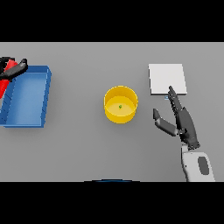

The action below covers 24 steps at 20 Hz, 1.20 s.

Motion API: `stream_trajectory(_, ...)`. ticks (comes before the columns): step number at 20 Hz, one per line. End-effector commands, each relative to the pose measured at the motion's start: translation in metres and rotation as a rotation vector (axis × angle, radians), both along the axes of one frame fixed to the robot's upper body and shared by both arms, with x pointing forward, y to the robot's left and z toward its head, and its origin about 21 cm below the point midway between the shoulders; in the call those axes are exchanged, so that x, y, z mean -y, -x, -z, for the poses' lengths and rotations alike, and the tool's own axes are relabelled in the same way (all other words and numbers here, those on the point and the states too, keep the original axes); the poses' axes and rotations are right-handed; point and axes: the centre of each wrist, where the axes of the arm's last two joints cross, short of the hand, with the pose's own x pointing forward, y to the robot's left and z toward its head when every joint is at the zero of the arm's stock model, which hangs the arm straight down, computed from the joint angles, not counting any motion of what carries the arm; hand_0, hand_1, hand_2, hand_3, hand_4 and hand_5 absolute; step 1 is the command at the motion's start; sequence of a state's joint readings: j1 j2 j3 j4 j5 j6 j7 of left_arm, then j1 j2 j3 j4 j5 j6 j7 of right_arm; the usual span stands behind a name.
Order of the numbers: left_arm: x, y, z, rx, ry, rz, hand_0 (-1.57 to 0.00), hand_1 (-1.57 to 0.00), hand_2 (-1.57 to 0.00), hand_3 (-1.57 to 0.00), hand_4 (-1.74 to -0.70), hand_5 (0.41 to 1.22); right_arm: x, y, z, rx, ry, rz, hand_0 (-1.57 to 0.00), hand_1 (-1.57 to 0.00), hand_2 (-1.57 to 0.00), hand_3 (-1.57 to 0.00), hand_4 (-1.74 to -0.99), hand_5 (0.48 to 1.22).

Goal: Pick up the red beaker and tilt it to pour out 1 green nut into yellow bowl. Pick up the yellow bowl and place it on the metallic measuring scale.

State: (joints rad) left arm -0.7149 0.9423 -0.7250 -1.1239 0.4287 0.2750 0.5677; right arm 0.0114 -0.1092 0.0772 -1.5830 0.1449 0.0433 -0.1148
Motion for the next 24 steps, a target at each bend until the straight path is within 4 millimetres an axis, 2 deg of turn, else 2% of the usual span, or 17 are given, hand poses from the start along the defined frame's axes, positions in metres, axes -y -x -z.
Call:
stream_trajectory(1,0.001,0.000,-0.003,-0.010,-0.009,0.020,-0.50,-0.42,-0.38,-0.24,-0.83,0.678,0.002,0.000,0.001,-0.006,0.003,0.007,0.00,0.00,0.00,0.00,-1.318,0.725)
stream_trajectory(3,0.003,-0.001,-0.005,-0.049,-0.050,0.022,-0.32,-0.27,-0.24,-0.15,-0.79,0.659,0.001,0.000,-0.001,0.006,0.003,0.000,0.00,0.00,0.00,0.00,-1.315,0.724)
stream_trajectory(5,0.001,-0.001,-0.004,-0.061,-0.064,0.025,-0.21,-0.17,-0.16,-0.10,-0.78,0.655,0.001,0.001,-0.001,0.004,0.011,0.003,0.00,0.00,0.00,0.00,-1.308,0.717)
stream_trajectory(11,0.005,-0.004,0.009,-0.017,-0.091,0.028,-0.05,-0.04,-0.04,-0.02,-0.73,0.661,-0.004,-0.003,-0.007,-0.014,0.031,0.004,0.00,0.00,0.00,0.00,-1.277,0.704)
stream_trajectory(12,0.004,-0.004,0.008,-0.010,-0.089,0.018,-0.04,-0.04,-0.03,-0.02,-0.73,0.664,-0.004,-0.005,-0.011,-0.012,0.080,0.017,0.00,0.00,0.00,0.00,-1.281,0.688)
stream_trajectory(14,0.002,-0.003,0.006,0.012,-0.084,0.010,-0.03,-0.02,-0.02,-0.01,-0.72,0.675,-0.010,-0.013,-0.022,-0.002,0.183,0.006,0.00,0.00,0.00,0.00,-1.222,0.662)
stream_trajectory(16,0.006,-0.005,0.009,0.035,-0.067,0.026,-0.02,-0.01,-0.01,-0.01,-0.72,0.685,-0.007,-0.021,-0.035,0.061,0.220,-0.114,-0.01,0.00,0.00,0.00,-1.167,0.672)
stream_trajectory(18,0.009,-0.002,0.009,0.045,-0.054,0.036,-0.01,-0.01,-0.01,0.00,-0.73,0.700,-0.014,-0.034,-0.041,0.076,0.280,-0.227,-0.01,0.00,0.00,0.00,-1.202,0.683)
stream_trajectory(20,0.009,-0.002,0.008,0.057,-0.053,0.033,-0.01,-0.01,0.00,0.00,-0.74,0.709,-0.021,-0.046,-0.050,0.107,0.422,-0.320,0.00,0.00,0.00,0.00,-1.254,0.666)
stream_trajectory(21,0.006,-0.002,0.004,0.061,-0.057,0.032,0.00,0.00,0.00,0.00,-0.74,0.709,-0.024,-0.051,-0.054,0.102,0.496,-0.351,0.00,0.00,0.00,0.00,-1.260,0.656)
stream_trajectory(24,0.007,0.001,0.008,0.053,-0.042,0.040,0.00,0.00,0.00,0.00,-0.75,0.709,-0.037,-0.058,-0.064,0.157,0.705,-0.452,0.00,0.00,0.00,0.00,-1.234,0.627)
